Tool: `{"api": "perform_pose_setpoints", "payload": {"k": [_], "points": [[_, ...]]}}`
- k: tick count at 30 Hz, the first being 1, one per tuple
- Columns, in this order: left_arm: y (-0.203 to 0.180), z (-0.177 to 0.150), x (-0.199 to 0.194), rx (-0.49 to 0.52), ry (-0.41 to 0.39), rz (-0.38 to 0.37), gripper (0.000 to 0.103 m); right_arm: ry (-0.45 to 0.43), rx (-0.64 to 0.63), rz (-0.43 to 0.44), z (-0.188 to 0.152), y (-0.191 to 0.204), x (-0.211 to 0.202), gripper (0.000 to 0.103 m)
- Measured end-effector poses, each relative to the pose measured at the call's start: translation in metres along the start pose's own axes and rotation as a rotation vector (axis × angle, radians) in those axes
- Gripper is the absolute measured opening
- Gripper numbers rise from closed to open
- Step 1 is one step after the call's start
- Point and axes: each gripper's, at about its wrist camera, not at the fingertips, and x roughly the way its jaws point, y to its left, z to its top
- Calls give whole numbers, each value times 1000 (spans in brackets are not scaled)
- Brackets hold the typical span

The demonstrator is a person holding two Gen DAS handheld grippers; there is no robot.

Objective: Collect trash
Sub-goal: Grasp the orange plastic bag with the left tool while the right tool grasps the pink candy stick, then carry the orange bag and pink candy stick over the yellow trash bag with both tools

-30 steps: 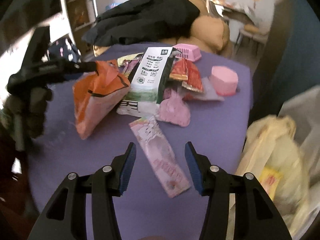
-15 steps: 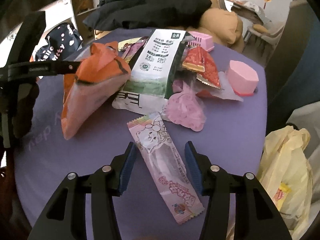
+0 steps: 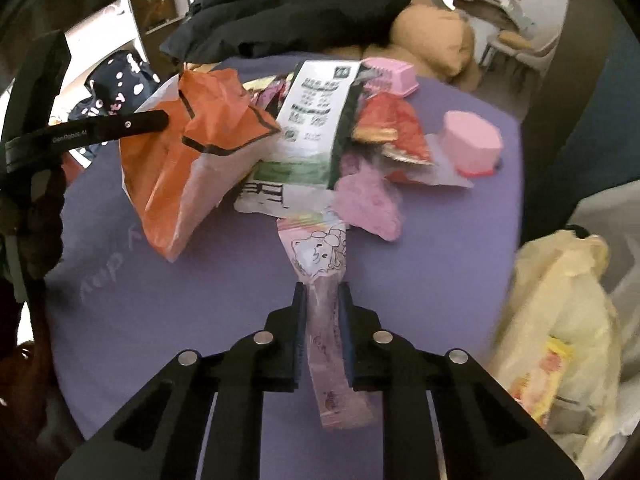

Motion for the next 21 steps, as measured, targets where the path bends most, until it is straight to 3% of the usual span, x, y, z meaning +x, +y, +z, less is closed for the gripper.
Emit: {"api": "perform_pose_setpoints", "payload": {"k": [8,21], "points": [[-21,13,-19,29,-51,-9,17,-119,75,-30,0,-21,-51,16],[-70,41,-41,88,-101,-41,17,-268,123,-93,8,-52,-100,16]]}}
